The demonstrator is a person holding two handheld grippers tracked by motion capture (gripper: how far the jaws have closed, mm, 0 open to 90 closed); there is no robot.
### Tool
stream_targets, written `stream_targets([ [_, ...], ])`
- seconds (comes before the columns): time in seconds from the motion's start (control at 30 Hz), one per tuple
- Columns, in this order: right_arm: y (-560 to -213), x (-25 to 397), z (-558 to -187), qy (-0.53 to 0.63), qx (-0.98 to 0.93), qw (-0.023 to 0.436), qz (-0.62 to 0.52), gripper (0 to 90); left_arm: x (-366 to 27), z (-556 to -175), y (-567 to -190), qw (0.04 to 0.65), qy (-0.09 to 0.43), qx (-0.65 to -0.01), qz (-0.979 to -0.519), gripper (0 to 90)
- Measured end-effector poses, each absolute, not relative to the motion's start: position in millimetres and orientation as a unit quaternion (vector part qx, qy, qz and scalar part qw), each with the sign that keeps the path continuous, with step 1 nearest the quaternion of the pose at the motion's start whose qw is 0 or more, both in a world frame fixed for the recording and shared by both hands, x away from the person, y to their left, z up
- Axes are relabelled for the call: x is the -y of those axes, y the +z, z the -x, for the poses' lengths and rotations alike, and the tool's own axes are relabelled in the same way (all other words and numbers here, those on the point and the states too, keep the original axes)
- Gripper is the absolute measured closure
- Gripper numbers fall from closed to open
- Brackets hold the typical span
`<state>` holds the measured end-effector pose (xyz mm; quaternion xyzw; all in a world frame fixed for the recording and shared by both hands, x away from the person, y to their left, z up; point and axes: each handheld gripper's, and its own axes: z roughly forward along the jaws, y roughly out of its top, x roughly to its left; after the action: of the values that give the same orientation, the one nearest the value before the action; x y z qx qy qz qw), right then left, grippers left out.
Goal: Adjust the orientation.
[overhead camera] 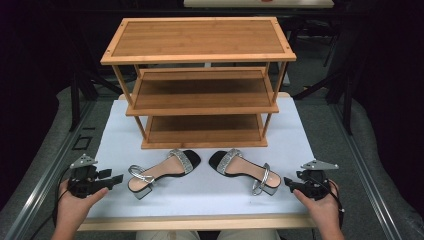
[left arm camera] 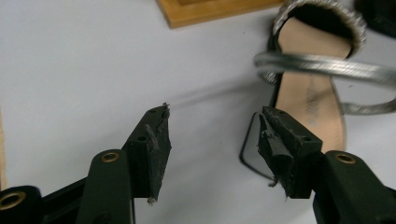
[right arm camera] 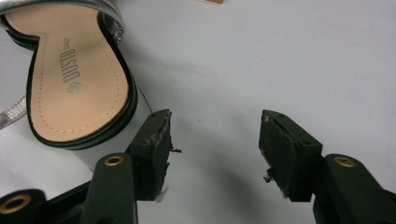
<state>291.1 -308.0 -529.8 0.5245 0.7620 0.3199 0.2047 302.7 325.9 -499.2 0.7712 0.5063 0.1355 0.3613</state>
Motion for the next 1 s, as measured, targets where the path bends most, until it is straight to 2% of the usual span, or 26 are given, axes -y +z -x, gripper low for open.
stream_targets([
  [0.13,-528.6,308.6,-291.3,0.32,-0.763,0.2,-0.525,43.4,-315.4,-305.8,-477.9,0.348,0.139,-0.489,-0.788,43.2],
  [0.43,-530.8,310.3,-291.6,0.323,-0.761,0.195,-0.528,43.4,-294.4,-322.4,-451.4,0.355,0.103,-0.461,-0.807,42.3],
  [0.73,-531.4,311.1,-291.5,0.327,-0.758,0.192,-0.53,43.2,-252.8,-345.5,-440.6,0.296,0.087,-0.408,-0.859,40.6],
  [0.97,-533.5,310.4,-292.3,0.326,-0.761,0.189,-0.529,43.2,-225.7,-365.3,-450.5,0.243,0.059,-0.38,-0.891,38.2],
  [1.0,-533.4,310.4,-292.2,0.325,-0.761,0.187,-0.529,43.2,-220.4,-369.4,-454.1,0.221,0.056,-0.373,-0.9,38.1],
])
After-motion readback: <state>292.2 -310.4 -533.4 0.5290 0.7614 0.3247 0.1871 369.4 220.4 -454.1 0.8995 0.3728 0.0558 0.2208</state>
